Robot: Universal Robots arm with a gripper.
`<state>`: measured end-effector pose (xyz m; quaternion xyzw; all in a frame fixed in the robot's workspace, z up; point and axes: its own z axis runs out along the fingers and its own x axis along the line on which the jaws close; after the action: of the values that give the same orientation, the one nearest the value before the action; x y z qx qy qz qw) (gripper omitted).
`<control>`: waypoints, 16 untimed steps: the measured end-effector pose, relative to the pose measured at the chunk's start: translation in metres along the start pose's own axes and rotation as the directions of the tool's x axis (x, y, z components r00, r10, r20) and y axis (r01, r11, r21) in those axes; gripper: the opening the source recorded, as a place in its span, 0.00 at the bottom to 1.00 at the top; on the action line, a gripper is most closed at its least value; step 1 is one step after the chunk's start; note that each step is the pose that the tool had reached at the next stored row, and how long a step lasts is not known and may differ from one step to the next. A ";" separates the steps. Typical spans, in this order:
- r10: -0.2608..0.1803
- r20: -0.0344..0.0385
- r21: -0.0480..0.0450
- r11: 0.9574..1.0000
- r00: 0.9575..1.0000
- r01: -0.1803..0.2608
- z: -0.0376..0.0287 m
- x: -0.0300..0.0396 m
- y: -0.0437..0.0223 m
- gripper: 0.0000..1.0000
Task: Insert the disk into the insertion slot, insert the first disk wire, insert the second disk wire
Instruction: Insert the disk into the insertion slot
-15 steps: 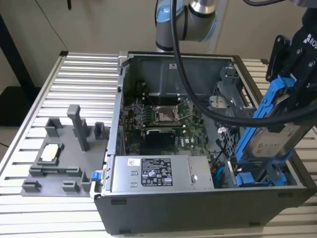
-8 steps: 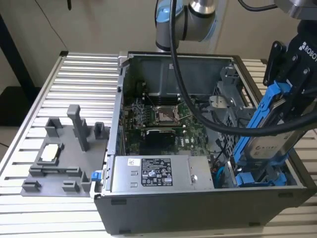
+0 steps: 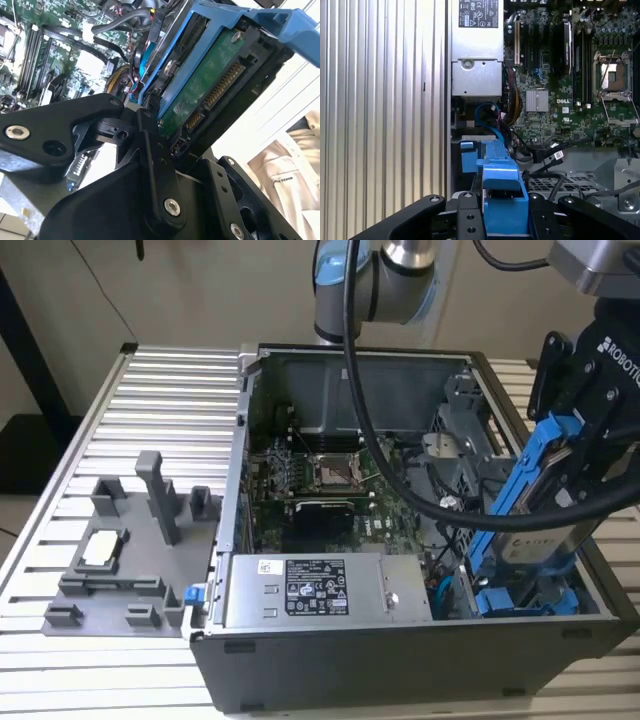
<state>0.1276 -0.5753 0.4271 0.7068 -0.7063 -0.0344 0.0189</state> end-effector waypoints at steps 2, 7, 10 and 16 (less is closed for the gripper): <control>-0.008 -0.001 0.000 1.000 1.000 0.008 0.0016 0.0001 -0.0004 0.33; -0.020 -0.002 0.000 1.000 1.000 0.020 0.0053 0.0013 -0.0012 0.33; -0.022 -0.002 -0.001 1.000 1.000 0.022 0.0074 0.0025 -0.0017 0.33; -0.027 0.001 0.002 1.000 1.000 0.027 0.0106 0.0032 -0.0031 0.33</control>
<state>0.1299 -0.5782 0.4162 0.7163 -0.6967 -0.0345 0.0174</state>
